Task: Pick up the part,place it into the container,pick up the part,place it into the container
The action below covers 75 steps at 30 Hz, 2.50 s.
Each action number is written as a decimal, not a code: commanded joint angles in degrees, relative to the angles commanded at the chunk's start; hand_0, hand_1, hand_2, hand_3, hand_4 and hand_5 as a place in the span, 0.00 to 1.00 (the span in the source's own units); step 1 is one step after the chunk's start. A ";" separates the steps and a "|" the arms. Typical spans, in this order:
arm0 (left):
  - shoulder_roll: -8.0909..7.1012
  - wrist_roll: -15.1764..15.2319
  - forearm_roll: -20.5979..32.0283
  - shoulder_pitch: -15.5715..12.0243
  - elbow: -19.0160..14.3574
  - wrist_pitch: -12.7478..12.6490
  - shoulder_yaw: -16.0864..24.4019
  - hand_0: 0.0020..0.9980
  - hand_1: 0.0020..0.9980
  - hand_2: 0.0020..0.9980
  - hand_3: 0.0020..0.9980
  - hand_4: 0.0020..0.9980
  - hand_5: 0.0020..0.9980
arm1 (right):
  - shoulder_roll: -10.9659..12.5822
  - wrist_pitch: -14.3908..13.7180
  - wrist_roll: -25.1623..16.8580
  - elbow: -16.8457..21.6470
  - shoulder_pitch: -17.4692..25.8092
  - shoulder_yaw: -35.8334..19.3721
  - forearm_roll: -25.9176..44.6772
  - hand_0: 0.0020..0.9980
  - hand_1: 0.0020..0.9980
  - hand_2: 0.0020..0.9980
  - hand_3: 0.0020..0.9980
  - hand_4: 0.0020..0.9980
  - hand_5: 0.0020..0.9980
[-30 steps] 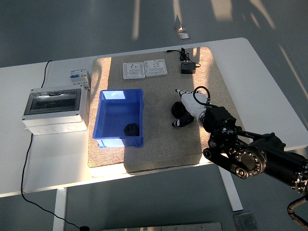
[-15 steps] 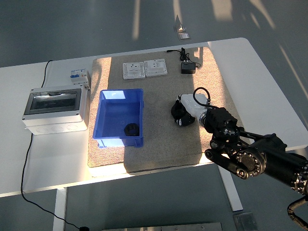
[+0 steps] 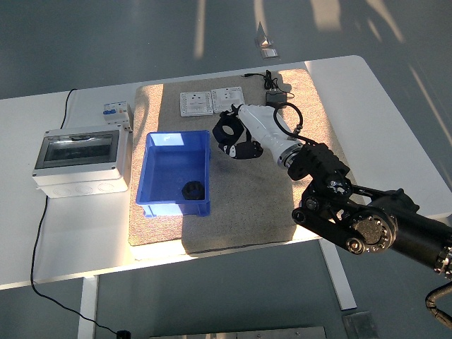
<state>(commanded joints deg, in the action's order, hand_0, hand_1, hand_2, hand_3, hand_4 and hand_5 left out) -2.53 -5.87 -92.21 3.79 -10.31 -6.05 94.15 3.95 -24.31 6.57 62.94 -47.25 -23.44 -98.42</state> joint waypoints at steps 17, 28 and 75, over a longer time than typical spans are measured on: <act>-0.25 0.05 -0.21 0.39 0.00 -0.10 0.03 0.70 0.68 0.70 0.76 0.80 0.85 | -2.55 6.88 -1.66 -3.01 -2.44 9.21 1.74 0.86 0.81 0.78 0.71 0.37 0.12; -0.27 0.02 -0.25 0.55 0.00 -0.32 0.12 0.70 0.68 0.70 0.76 0.80 0.85 | -2.95 9.83 -0.46 -2.96 -2.51 9.96 1.88 1.00 0.96 0.91 0.89 0.53 0.24; 1.25 -0.07 1.79 -1.59 0.00 -1.56 -0.75 0.70 0.67 0.69 0.76 0.78 0.84 | 8.20 4.59 -43.55 7.22 40.75 -41.31 75.02 0.42 0.15 0.25 0.40 0.65 0.50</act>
<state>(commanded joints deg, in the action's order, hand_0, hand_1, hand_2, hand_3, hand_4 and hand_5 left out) -1.28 -5.93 -90.42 2.21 -10.31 -7.61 93.40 12.15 -19.72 -36.98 70.15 -6.50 -64.75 -23.40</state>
